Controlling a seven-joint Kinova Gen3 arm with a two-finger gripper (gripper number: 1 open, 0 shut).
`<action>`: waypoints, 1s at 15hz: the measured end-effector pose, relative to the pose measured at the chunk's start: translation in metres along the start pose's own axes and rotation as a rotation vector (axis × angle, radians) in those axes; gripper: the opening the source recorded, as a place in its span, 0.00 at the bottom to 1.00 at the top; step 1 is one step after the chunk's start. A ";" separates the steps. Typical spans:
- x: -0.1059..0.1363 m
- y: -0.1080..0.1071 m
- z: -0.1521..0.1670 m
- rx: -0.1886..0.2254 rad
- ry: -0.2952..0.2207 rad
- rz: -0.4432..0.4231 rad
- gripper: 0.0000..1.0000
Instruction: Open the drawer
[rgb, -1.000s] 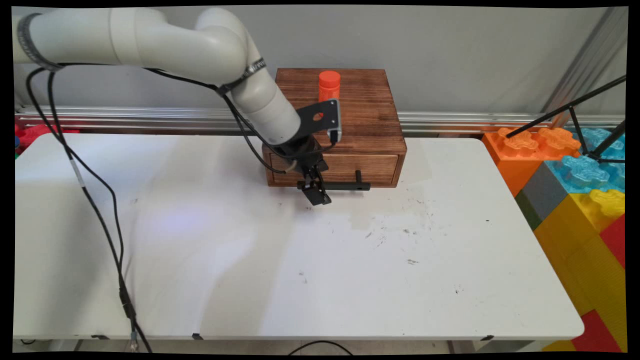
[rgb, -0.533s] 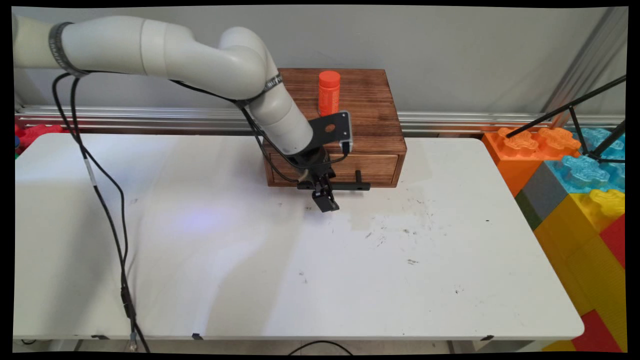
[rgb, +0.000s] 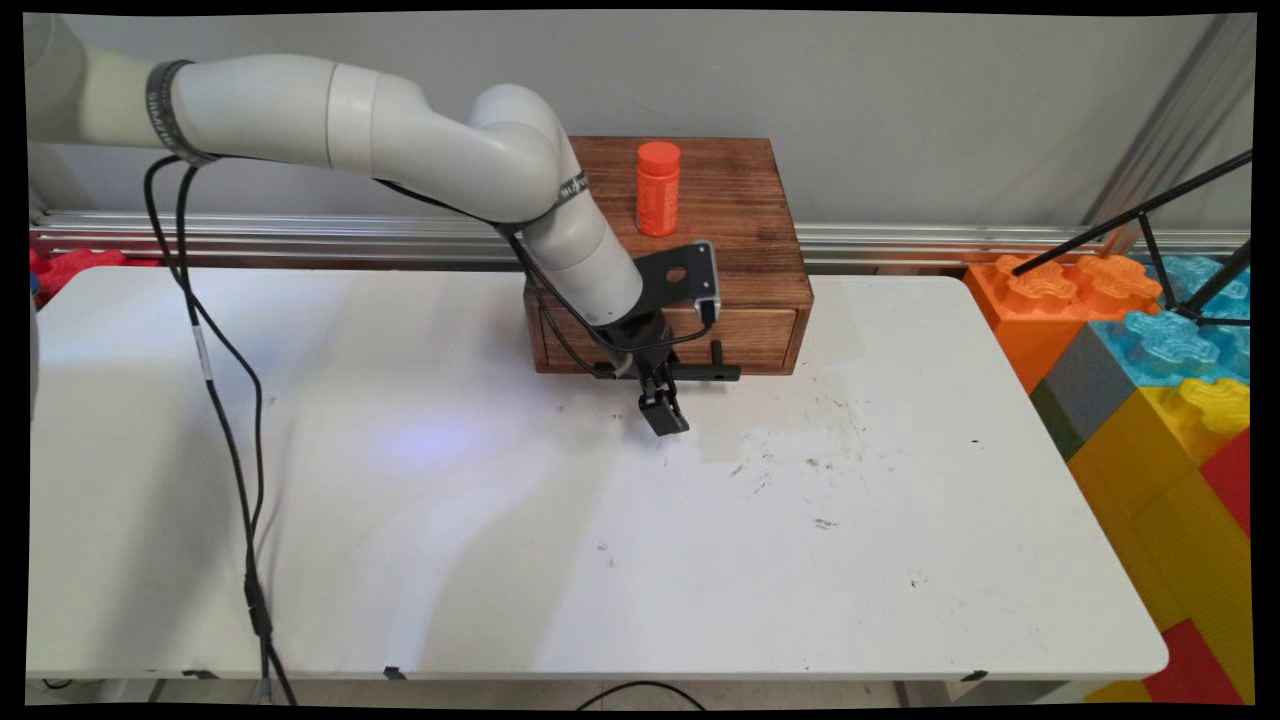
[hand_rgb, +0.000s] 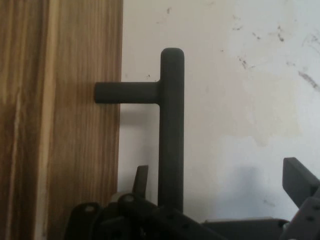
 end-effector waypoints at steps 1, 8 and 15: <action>0.000 0.000 0.002 -0.001 -0.002 -0.001 1.00; -0.003 0.005 0.012 -0.008 -0.010 -0.008 1.00; -0.004 0.016 0.017 -0.019 -0.004 0.002 1.00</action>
